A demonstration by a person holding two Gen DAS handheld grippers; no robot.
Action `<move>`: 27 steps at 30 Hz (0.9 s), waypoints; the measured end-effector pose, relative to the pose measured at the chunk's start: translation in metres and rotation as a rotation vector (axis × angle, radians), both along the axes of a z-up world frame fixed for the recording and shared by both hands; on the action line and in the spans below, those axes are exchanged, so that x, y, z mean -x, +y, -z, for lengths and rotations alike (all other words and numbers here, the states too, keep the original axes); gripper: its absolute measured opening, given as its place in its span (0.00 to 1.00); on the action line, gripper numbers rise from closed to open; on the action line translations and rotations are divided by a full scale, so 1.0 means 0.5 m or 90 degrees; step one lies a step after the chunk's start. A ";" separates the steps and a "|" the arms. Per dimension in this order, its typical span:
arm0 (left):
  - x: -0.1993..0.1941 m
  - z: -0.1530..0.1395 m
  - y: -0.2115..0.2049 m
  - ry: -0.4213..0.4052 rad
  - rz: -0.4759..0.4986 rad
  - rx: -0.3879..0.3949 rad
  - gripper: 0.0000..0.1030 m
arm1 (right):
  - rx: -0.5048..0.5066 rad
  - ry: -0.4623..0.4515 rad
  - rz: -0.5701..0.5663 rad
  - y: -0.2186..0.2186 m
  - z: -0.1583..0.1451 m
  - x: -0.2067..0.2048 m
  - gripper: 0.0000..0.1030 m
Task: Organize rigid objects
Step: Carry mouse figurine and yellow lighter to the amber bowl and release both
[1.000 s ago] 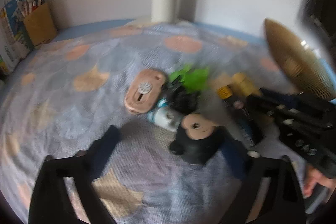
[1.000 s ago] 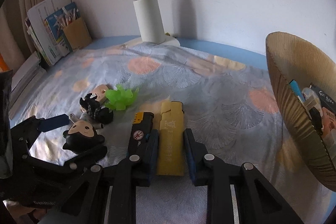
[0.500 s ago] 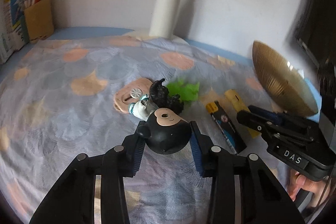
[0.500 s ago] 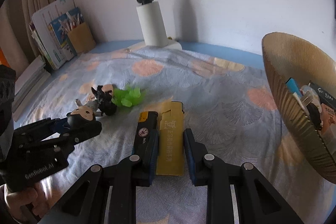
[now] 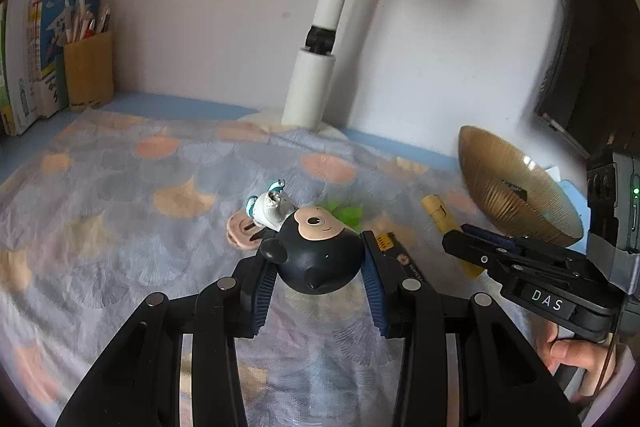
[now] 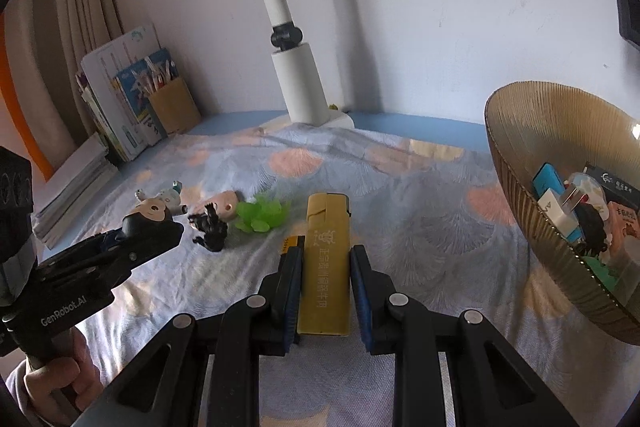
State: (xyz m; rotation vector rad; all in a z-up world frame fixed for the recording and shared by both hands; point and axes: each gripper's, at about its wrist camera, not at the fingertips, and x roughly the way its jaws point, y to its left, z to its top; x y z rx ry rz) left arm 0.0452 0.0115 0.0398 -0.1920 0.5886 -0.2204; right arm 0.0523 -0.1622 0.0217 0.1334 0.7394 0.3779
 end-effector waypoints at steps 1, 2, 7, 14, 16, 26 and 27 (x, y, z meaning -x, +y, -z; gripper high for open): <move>0.003 -0.003 0.001 -0.008 0.002 0.004 0.36 | -0.005 -0.006 -0.002 -0.003 -0.003 0.004 0.23; 0.005 -0.004 0.001 -0.014 0.003 0.006 0.36 | -0.011 -0.013 -0.003 -0.004 -0.005 0.008 0.23; 0.013 -0.011 0.000 -0.037 0.006 0.009 0.36 | -0.047 -0.058 -0.013 -0.018 -0.020 0.027 0.23; 0.004 -0.015 -0.016 -0.021 0.008 0.007 0.36 | -0.109 -0.077 -0.012 -0.050 -0.029 0.048 0.23; 0.000 -0.024 -0.023 -0.023 0.007 0.008 0.36 | -0.123 -0.067 -0.009 -0.061 -0.032 0.044 0.23; -0.066 -0.126 -0.156 -0.075 0.076 0.008 0.36 | -0.159 -0.089 0.034 -0.182 -0.131 0.010 0.23; -0.074 -0.133 -0.171 -0.078 0.082 0.009 0.36 | -0.160 -0.087 0.044 -0.201 -0.135 0.004 0.23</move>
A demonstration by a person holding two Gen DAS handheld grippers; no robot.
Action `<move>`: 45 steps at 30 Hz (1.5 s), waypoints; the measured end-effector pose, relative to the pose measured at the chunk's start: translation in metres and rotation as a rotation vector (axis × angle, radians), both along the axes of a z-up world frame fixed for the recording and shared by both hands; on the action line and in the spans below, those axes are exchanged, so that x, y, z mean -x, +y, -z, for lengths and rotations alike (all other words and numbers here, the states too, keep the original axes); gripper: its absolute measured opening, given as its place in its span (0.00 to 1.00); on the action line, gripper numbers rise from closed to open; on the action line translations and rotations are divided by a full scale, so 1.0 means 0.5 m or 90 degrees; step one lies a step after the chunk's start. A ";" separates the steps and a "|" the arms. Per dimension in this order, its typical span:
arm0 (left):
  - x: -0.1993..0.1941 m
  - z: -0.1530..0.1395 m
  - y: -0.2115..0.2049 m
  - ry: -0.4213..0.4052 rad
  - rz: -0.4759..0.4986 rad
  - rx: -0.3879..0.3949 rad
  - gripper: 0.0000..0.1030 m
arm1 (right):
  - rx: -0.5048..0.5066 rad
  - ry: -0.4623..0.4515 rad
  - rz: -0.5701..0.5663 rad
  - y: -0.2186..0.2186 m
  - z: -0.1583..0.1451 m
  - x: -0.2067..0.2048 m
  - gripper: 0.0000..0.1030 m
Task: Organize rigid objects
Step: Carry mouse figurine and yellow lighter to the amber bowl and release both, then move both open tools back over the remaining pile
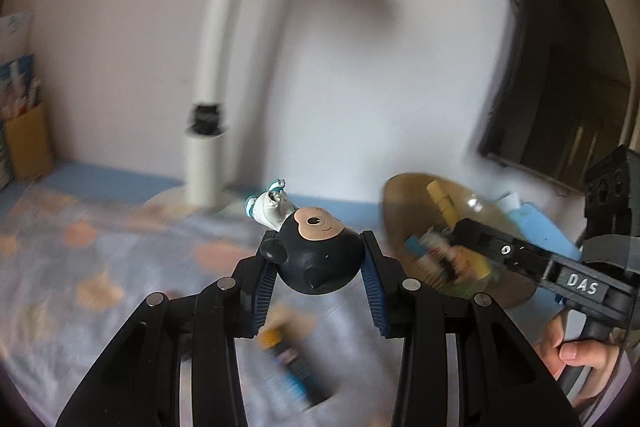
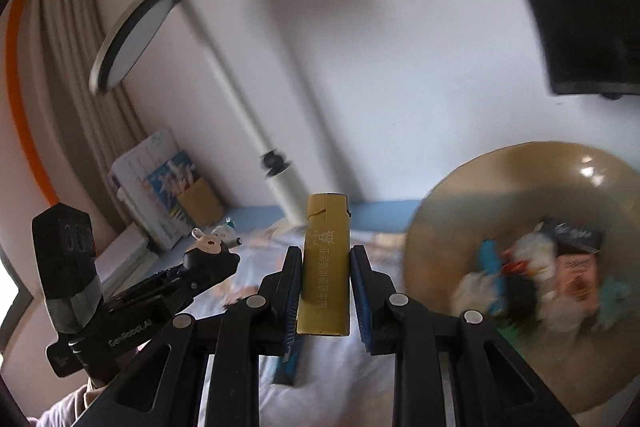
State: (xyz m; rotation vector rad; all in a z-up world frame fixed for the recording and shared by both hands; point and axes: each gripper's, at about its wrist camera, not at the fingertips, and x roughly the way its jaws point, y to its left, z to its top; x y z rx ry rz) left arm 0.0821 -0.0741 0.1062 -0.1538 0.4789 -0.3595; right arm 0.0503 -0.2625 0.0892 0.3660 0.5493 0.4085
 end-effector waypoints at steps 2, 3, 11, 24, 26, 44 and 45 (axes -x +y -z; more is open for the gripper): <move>-0.022 -0.016 -0.038 -0.002 0.018 0.012 0.36 | 0.002 0.006 0.017 -0.034 -0.006 -0.007 0.23; -0.032 -0.022 -0.054 -0.002 0.027 0.018 0.36 | 0.005 0.010 0.029 -0.057 -0.009 -0.011 0.23; -0.116 -0.045 -0.205 -0.003 0.110 0.016 0.36 | 0.004 0.034 0.130 -0.206 -0.015 -0.017 0.23; -0.164 -0.007 -0.353 0.052 0.206 -0.062 0.98 | 0.044 0.141 0.236 -0.313 0.014 -0.053 0.36; -0.165 -0.005 -0.355 0.071 0.207 -0.079 1.00 | 0.031 0.156 0.247 -0.329 0.017 -0.051 0.87; -0.118 -0.061 -0.144 0.068 0.038 -0.105 1.00 | -0.004 0.169 0.252 -0.226 -0.036 -0.035 1.00; -0.117 -0.063 -0.124 0.068 0.030 -0.105 1.00 | -0.003 0.164 0.249 -0.212 -0.042 -0.034 1.00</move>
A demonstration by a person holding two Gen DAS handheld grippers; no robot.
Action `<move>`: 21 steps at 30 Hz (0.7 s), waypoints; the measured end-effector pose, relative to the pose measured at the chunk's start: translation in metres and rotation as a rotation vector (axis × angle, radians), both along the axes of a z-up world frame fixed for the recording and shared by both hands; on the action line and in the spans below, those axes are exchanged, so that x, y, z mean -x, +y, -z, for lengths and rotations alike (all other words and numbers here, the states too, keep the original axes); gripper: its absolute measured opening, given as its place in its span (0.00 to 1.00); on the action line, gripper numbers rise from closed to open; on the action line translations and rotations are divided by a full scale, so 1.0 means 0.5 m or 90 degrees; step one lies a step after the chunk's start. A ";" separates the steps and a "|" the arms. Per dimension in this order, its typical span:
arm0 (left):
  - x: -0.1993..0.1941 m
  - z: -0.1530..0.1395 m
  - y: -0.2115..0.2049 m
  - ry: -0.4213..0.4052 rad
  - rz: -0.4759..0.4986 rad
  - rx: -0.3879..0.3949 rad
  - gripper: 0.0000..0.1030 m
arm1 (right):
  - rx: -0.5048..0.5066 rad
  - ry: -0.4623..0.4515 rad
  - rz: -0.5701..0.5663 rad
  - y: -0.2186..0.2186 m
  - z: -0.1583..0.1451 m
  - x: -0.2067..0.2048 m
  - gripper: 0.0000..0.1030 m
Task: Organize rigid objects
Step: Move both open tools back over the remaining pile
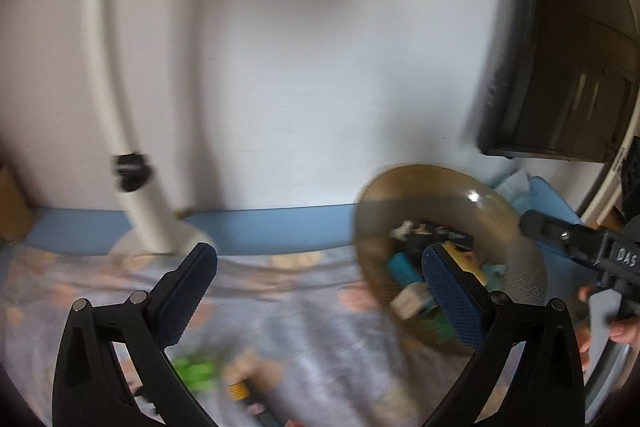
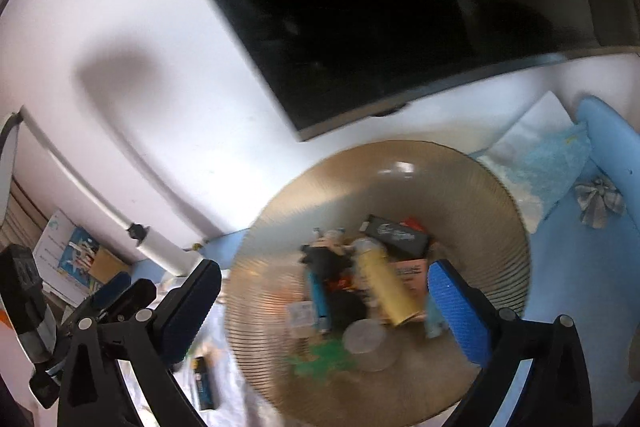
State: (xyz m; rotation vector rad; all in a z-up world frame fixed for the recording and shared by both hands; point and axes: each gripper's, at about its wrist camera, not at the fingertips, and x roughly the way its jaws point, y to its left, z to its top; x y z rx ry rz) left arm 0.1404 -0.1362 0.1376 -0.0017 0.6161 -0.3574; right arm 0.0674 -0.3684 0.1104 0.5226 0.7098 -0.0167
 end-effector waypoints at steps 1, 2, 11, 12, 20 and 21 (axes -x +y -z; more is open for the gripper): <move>0.005 -0.002 0.027 -0.001 -0.013 0.001 1.00 | 0.001 -0.006 -0.005 0.014 -0.006 0.000 1.00; 0.008 -0.003 0.047 -0.002 -0.022 0.001 1.00 | 0.001 -0.010 -0.012 0.029 -0.011 0.000 1.00; 0.027 0.066 0.256 0.039 -0.132 -0.046 1.00 | 0.052 -0.028 -0.131 0.227 -0.025 -0.003 1.00; 0.027 0.081 0.273 0.048 -0.141 -0.044 1.00 | 0.063 -0.025 -0.146 0.254 -0.016 -0.002 1.00; 0.032 0.218 0.392 0.144 -0.226 -0.071 1.00 | 0.154 0.019 -0.207 0.387 0.080 0.005 1.00; 0.034 0.233 0.400 0.155 -0.227 -0.067 1.00 | 0.159 0.028 -0.217 0.399 0.099 0.004 1.00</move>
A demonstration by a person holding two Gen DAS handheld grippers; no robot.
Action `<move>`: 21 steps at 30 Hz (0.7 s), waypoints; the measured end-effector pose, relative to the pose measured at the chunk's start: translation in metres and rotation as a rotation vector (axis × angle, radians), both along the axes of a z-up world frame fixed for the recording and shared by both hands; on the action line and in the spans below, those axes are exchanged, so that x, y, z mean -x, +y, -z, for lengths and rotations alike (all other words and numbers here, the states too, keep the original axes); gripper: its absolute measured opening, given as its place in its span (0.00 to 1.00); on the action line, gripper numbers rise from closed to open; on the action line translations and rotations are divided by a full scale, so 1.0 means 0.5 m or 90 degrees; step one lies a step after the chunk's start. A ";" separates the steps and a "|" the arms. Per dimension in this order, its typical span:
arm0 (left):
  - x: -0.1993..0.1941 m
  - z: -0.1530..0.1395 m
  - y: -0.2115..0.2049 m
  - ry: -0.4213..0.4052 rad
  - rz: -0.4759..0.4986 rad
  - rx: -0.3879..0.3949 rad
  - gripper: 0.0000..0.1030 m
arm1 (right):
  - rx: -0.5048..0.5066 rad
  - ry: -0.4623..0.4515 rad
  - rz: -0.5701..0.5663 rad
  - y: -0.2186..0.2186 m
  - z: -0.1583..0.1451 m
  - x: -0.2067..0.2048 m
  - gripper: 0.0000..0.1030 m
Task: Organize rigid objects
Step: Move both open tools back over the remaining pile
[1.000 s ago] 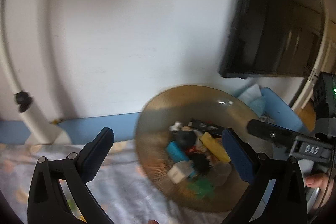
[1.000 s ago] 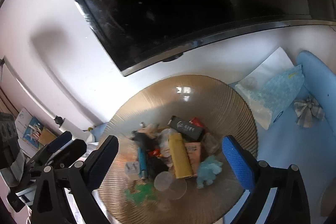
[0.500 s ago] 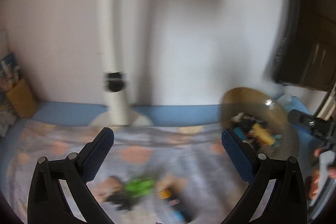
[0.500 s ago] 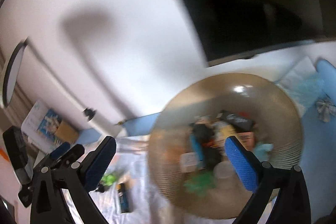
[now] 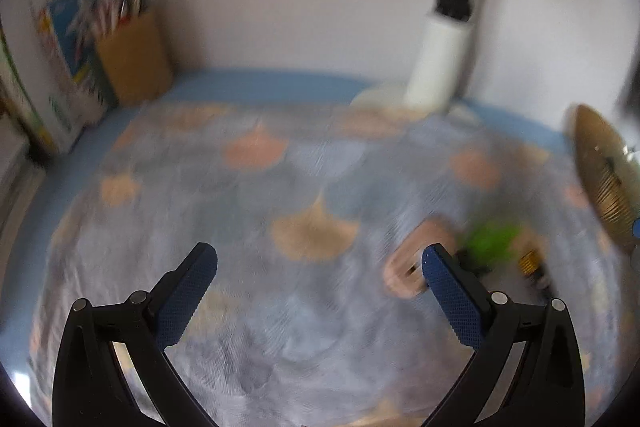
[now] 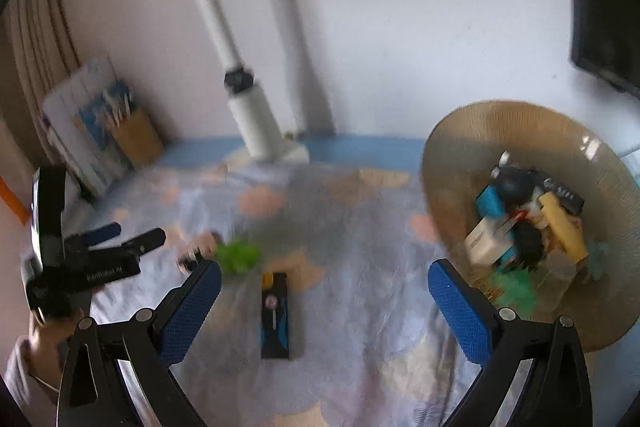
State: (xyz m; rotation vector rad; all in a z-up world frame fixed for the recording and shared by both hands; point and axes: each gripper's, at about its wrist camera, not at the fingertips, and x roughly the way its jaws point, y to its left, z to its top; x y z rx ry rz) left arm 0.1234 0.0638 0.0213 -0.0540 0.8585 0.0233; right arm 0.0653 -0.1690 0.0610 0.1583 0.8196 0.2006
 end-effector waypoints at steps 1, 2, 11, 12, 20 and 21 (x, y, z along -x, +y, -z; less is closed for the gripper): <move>0.002 0.009 0.005 0.006 0.000 0.004 1.00 | 0.000 0.011 -0.007 0.008 0.014 -0.001 1.00; 0.003 0.025 0.008 0.016 0.002 0.007 1.00 | 0.001 0.023 -0.013 0.014 0.028 -0.004 1.00; 0.002 0.050 -0.074 0.015 0.105 -0.040 1.00 | 0.070 0.079 -0.072 0.070 0.116 -0.017 1.00; -0.005 0.051 -0.082 0.017 0.110 -0.041 1.00 | 0.082 0.084 -0.075 0.075 0.125 -0.019 1.00; -0.033 0.053 -0.099 0.020 0.112 -0.020 1.00 | 0.141 0.074 -0.082 0.099 0.151 -0.033 1.00; -0.036 0.053 -0.098 0.020 0.111 -0.019 1.00 | 0.141 0.075 -0.079 0.098 0.150 -0.035 1.00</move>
